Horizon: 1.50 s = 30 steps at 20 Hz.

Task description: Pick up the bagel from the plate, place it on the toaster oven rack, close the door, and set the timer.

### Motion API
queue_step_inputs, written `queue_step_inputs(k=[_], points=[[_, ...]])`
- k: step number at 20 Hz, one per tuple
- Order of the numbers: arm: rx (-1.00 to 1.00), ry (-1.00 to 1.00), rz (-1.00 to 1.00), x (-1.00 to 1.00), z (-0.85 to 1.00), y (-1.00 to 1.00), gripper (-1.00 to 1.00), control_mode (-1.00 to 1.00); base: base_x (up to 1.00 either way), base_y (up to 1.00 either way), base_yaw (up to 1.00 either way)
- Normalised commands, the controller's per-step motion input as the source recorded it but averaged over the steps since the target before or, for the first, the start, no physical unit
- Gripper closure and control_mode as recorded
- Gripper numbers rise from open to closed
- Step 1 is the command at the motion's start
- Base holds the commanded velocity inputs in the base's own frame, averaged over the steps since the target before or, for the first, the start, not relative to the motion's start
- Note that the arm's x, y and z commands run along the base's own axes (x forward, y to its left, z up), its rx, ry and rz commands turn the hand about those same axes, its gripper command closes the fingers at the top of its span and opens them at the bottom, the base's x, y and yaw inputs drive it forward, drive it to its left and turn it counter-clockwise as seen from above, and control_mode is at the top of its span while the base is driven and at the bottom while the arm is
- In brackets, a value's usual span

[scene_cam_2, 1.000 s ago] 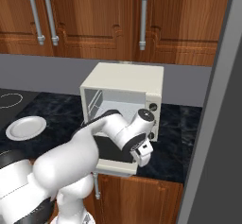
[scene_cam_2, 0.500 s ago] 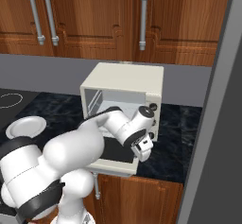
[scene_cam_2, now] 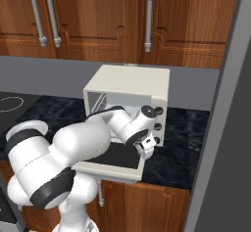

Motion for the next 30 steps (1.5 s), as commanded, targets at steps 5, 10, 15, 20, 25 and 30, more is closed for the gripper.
queue_step_inputs(k=[5,10,15,20,25,30], points=[[0.0,-0.1,-0.06,0.53,0.14,0.25,-1.0,-1.0,0.0,0.0,0.0],[0.0,-0.03,-0.03,0.08,0.38,0.04,-1.0,-1.0,0.0,0.0,0.0],[0.04,0.0,0.0,-0.8,0.7,-0.22,-1.0,-1.0,0.0,0.0,0.0],[0.09,0.02,0.0,-1.0,0.59,-0.56,-1.0,-1.0,0.0,0.0,0.0],[0.08,0.07,0.0,-0.76,0.2,-0.38,-1.0,-1.0,0.0,0.0,0.0],[0.03,0.0,0.0,-0.53,-0.29,-0.3,-1.0,-1.0,0.0,0.0,0.0]])
